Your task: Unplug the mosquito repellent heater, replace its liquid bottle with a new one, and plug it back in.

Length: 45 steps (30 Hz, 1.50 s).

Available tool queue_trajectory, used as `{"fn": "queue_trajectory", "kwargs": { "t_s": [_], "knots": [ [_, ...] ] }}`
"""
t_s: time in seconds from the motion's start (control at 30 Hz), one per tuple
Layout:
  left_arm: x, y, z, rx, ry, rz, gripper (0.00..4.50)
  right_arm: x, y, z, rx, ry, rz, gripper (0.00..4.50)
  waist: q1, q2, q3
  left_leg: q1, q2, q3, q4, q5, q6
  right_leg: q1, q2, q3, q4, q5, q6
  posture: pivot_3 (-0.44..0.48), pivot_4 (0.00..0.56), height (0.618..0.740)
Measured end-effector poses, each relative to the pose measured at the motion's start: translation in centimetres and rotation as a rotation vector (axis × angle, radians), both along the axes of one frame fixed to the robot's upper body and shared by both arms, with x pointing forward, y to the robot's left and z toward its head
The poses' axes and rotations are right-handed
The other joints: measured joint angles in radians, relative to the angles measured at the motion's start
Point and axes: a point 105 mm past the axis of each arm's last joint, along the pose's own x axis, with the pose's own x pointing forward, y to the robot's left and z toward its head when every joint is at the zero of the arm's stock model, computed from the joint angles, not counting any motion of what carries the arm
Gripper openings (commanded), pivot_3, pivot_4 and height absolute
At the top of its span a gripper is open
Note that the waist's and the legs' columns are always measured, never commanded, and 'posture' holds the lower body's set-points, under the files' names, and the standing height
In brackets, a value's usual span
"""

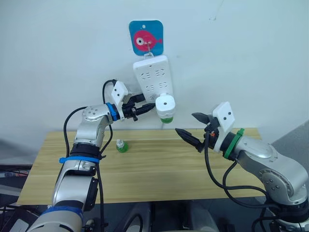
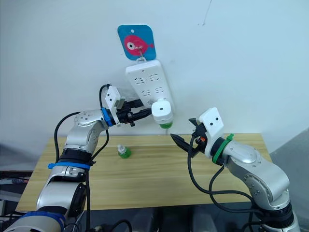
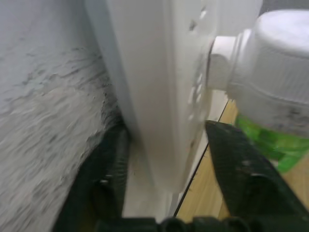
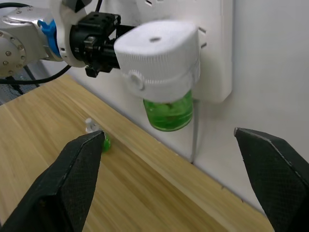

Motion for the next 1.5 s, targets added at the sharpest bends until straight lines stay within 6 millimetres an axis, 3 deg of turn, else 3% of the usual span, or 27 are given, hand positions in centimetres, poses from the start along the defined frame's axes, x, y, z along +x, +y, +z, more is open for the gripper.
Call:
{"fn": "queue_trajectory", "kwargs": {
  "t_s": [0.3,0.63,0.87,1.07,1.27,1.5],
  "knots": [
    [-0.2,-0.8,0.3,-0.063,0.072,-0.039,1.40,0.1,1.7,0.0,0.057,-0.019,-0.061,4.50,0.002,-0.001,0.013,0.000,-0.001,-0.002,0.001,0.005,0.001,0.001,-0.001,-0.001,0.000,0.003,0.001,-0.023,0.234,0.740],
    [-1.1,-1.7,1.3,-0.072,0.097,-0.064,1.36,2.3,2.0,2.3,0.040,-0.179,-0.243,4.50,0.001,-0.001,0.026,-0.002,-0.002,-0.002,0.000,0.008,-0.001,-0.002,-0.001,-0.001,0.000,0.005,0.001,-0.025,0.235,0.740],
    [-1.2,-1.9,1.4,-0.076,0.109,-0.060,1.36,3.8,2.6,3.3,-0.016,-0.273,-0.274,4.50,0.002,-0.001,0.028,-0.003,-0.003,-0.002,0.000,0.009,-0.003,-0.002,-0.001,-0.002,0.000,0.005,0.001,-0.023,0.234,0.740],
    [-1.2,-1.9,1.4,-0.076,0.108,-0.056,1.35,3.9,3.1,3.4,-0.045,-0.317,-0.243,2.95,0.002,-0.001,0.028,-0.003,-0.003,-0.002,0.000,0.009,-0.003,-0.002,-0.001,-0.002,0.001,0.005,0.002,-0.011,0.232,0.740],
    [-1.3,-1.9,1.5,-0.076,0.104,-0.057,1.35,3.8,3.0,3.5,-0.056,-0.327,-0.238,2.96,0.002,-0.001,0.028,-0.003,-0.003,-0.002,0.000,0.009,-0.003,-0.002,-0.001,-0.002,0.001,0.005,0.002,-0.016,0.231,0.740],
    [-1.5,-2.5,1.7,-0.086,0.081,-0.081,1.35,1.6,1.2,3.1,-0.082,-0.351,-0.249,2.96,0.001,-0.001,0.028,-0.005,-0.003,-0.002,-0.001,0.010,-0.006,-0.003,-0.001,-0.002,-0.005,0.005,0.002,-0.028,0.224,0.740]
  ]
}}
